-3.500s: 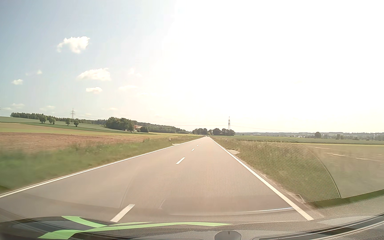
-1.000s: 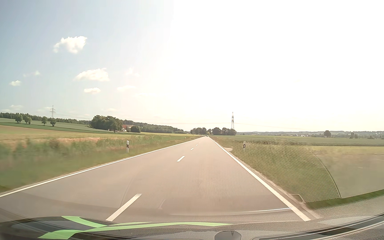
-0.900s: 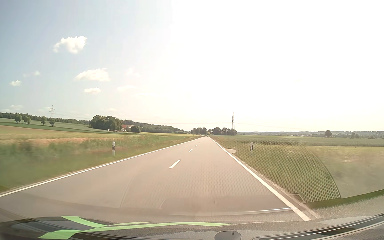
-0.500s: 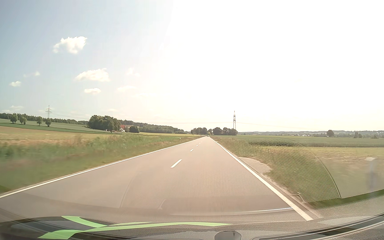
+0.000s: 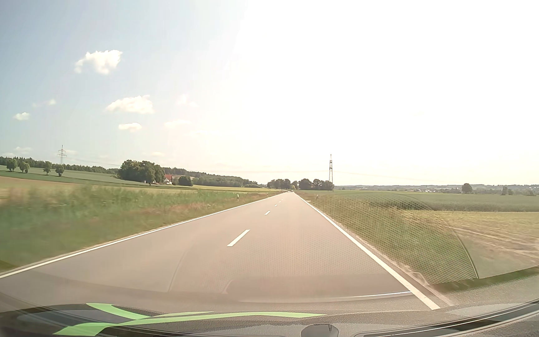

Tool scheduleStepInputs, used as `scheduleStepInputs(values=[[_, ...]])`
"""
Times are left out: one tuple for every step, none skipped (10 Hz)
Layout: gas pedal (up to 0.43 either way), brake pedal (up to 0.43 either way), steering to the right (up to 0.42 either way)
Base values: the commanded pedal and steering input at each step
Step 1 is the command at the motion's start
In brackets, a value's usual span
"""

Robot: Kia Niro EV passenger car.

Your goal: Follow the waypoints while adhering to traffic rules and regulations

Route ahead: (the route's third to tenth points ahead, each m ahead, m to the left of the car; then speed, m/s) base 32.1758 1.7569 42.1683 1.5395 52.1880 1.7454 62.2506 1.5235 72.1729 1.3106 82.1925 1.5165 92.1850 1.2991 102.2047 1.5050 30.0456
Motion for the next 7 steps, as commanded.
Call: scheduleStepInputs(values=[[0.197, 0.0, -0.001], [0.197, 0.0, 0.0], [0.197, 0.0, 0.0], [0.22, 0.0, 0.0], [0.24, 0.0, 0.0], [0.248, 0.0, 0.0], [0.248, 0.0, 0.0]])
